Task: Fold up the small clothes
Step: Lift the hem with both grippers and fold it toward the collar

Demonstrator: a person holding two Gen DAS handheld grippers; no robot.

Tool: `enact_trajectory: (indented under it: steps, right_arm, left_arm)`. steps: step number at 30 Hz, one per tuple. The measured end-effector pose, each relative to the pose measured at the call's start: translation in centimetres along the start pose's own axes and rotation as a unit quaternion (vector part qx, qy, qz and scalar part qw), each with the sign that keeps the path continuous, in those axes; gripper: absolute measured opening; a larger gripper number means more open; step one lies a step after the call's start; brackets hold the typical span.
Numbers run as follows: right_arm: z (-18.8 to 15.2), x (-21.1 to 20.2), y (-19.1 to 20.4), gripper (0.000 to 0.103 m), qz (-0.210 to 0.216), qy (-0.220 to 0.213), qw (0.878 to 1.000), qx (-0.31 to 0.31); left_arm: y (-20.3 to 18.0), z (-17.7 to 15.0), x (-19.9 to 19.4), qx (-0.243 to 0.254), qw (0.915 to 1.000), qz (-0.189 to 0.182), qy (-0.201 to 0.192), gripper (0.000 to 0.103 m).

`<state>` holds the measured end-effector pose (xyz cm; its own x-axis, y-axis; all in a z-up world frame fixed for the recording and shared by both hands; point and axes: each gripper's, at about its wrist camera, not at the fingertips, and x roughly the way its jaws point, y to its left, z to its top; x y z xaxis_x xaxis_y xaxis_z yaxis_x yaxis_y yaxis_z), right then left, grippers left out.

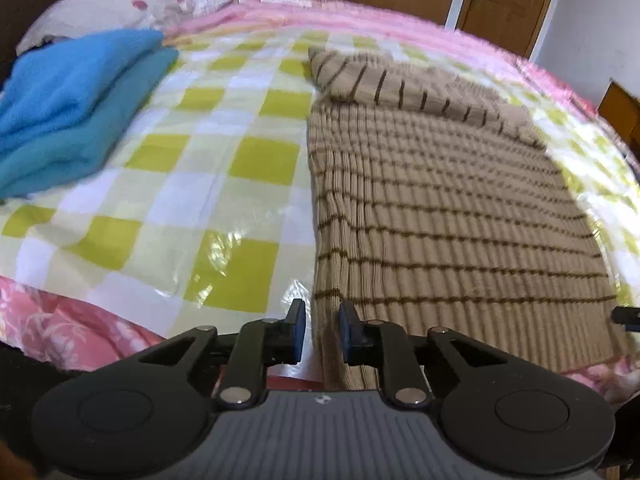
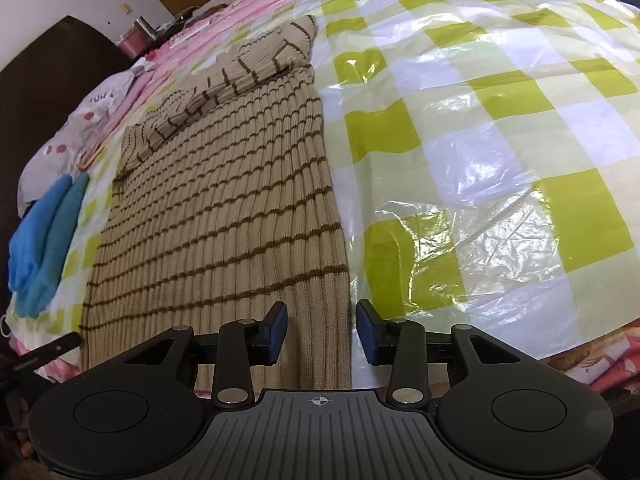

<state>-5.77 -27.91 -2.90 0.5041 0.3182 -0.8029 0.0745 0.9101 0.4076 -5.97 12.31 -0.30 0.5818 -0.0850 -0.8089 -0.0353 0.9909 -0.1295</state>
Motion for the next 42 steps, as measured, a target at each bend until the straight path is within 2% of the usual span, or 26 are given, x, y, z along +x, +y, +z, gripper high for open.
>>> enact_trajectory:
  steps: [3, 4, 5, 6, 8, 11, 14, 16, 21, 28, 34, 42]
  right_arm:
    - [0.1, -0.1, -0.1, 0.035, 0.005, 0.006, 1.000, 0.001]
    - [0.2, 0.0, -0.1, 0.033, 0.008, 0.009, 1.000, 0.002]
    - [0.2, 0.1, 0.0, 0.024, 0.013, 0.013, 1.000, 0.004]
    - [0.3, 0.2, 0.0, 0.013, 0.022, 0.020, 1.000, 0.007]
    - [0.5, 0.5, 0.1, 0.010, 0.046, 0.029, 0.998, 0.021]
    - [1.0, 0.0, 0.1, 0.007, 0.090, 0.011, 0.995, 0.049]
    - [2.3, -0.9, -0.1, 0.007, 0.148, -0.018, 0.985, 0.087]
    - [3.6, -1.4, -0.1, 0.006, 0.176, -0.041, 0.978, 0.106]
    - [8.1, -1.5, 0.2, 0.006, 0.209, -0.097, 0.963, 0.137]
    - [14.9, 0.6, 0.7, 0.006, 0.216, -0.148, 0.952, 0.158]
    - [20.1, 3.8, 1.1, 0.006, 0.216, -0.177, 0.944, 0.174]
    - [25.8, 9.9, 1.8, 0.005, 0.178, -0.183, 0.950, 0.181]
  left_arm:
    - [-0.1, -0.3, 1.1, -0.001, 0.9997, -0.007, 0.024, 0.023]
    - [-0.2, -0.3, 1.1, -0.001, 0.9996, -0.010, 0.026, 0.019]
    - [-0.1, -0.1, 1.1, -0.003, 0.9994, -0.020, 0.028, 0.014]
    - [0.0, 0.1, 1.1, -0.008, 0.9989, -0.033, 0.032, 0.013]
    - [0.1, 0.4, 1.2, -0.014, 0.9980, -0.052, 0.033, 0.012]
    - [0.4, 1.3, 1.2, -0.030, 0.9946, -0.094, 0.033, 0.012]
    - [1.2, 2.8, 0.5, -0.059, 0.9880, -0.142, 0.010, 0.011]
    - [1.9, 4.2, 0.3, -0.088, 0.9804, -0.176, -0.013, 0.011]
    - [3.3, 9.0, 1.5, -0.135, 0.9647, -0.217, -0.065, 0.011]
    - [3.9, 15.2, 4.0, -0.138, 0.9566, -0.226, -0.122, 0.011]
    - [4.9, 20.3, 7.6, -0.157, 0.9521, -0.210, -0.157, 0.011]
    - [5.0, 24.0, 13.4, -0.164, 0.9581, -0.177, -0.155, 0.011]
